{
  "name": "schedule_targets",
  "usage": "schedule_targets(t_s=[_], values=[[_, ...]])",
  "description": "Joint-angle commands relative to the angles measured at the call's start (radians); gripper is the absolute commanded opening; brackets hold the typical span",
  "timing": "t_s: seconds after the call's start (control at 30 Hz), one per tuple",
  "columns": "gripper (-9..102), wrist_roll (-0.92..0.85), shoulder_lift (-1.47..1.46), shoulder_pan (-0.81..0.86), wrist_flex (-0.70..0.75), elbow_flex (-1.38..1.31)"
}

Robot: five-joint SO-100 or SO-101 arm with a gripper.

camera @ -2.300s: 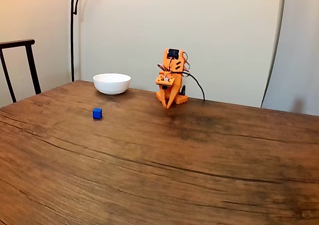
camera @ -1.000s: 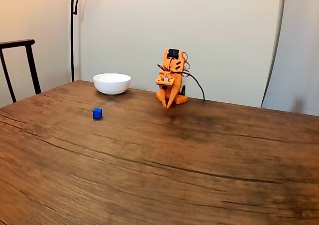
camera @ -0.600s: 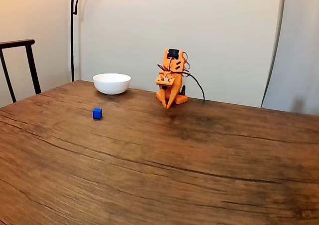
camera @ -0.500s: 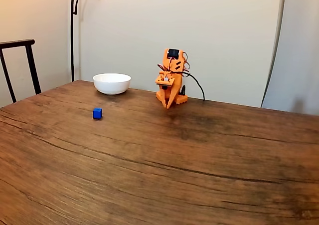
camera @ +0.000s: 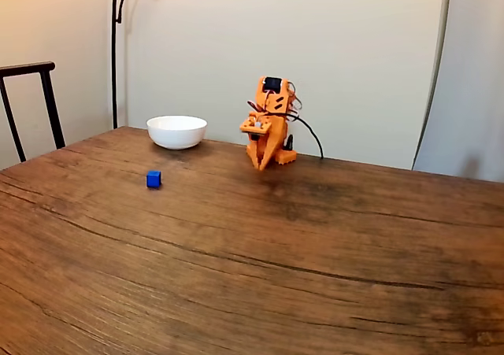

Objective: Grasp the cube and drop it in the bowl

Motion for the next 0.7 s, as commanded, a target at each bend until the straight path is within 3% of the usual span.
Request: schedule_targets(t_s=[0.0, 0.23, 0.4, 0.67], values=[[0, -0.015, -0.011, 0.012, -0.025, 0.000], [0, -0.242, -0.011, 0.000, -0.098, 0.000], [0, -0.270, -0.011, 0.006, -0.172, -0.026], [0, -0.267, -0.017, 0.121, -0.129, -0.201]])
